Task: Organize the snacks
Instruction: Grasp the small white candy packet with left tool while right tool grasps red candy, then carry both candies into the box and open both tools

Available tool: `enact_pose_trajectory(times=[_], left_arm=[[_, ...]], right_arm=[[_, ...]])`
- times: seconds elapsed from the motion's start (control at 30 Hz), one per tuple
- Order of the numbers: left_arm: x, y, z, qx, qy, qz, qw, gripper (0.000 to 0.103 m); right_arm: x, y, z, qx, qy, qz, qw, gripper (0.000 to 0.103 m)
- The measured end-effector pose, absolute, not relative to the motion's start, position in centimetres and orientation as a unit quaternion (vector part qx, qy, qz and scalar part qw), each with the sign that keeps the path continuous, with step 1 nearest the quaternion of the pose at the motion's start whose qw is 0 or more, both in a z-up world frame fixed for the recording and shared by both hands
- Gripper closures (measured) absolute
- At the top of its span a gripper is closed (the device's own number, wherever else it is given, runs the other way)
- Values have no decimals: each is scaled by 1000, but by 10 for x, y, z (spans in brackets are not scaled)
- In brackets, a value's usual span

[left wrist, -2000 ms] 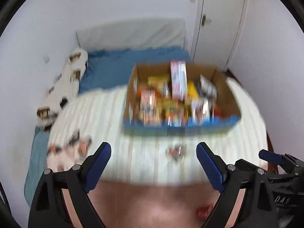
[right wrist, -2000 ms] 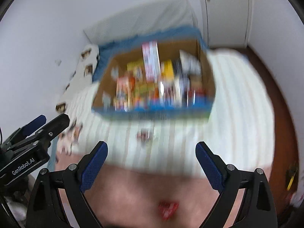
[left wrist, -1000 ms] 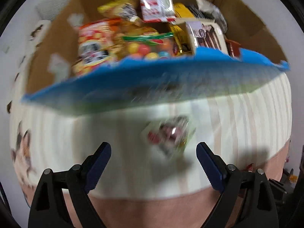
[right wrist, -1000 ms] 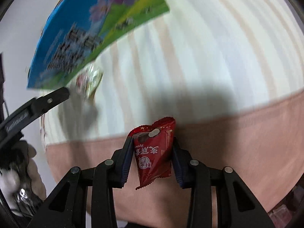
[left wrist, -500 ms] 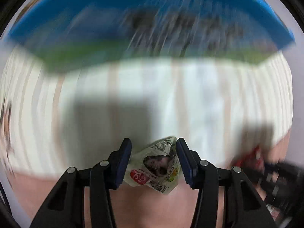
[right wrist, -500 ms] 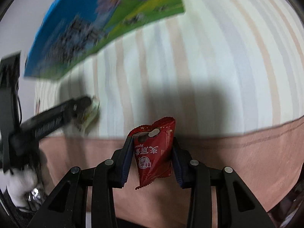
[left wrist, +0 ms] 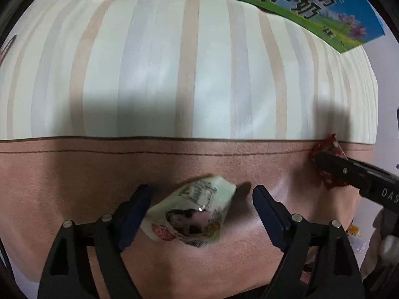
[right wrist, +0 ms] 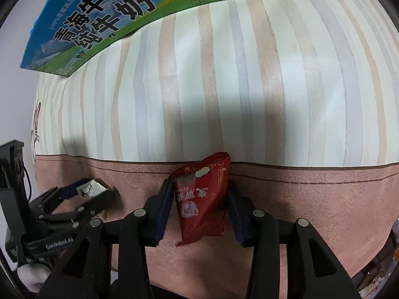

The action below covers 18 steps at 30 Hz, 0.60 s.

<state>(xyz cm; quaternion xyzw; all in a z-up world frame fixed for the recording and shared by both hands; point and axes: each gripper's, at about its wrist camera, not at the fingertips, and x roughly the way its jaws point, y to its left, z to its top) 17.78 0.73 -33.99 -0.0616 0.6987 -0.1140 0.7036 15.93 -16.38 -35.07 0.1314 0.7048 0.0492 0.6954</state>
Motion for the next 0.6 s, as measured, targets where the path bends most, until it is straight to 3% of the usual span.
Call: enact_pose_trajectory(times=[0.17,0.2,0.27,0.3,0.33,0.6], left_arm=[[157,0,-342,-28,692,-121,711,20],[155,-2,-342,-21,689,-113,715,28],[151,-15,-340,-2,684,-92,724,44],[150,-30,-341,-3,682,-89,726,45],[151,-26,-339,-6,681,-88,727,46],[155,1,-323,-17,674,-86,734,52]], right_arm=[[169,-138,-363,123,704,43,699,41],[169,-134,-363,115,702,42,701,41],[170,-128,-365,91,700,38,708,47],[170,-126,-364,78,695,36,714,55],[169,-124,-364,77,692,38,717,57],[165,-125,-352,100,677,48,727,62]])
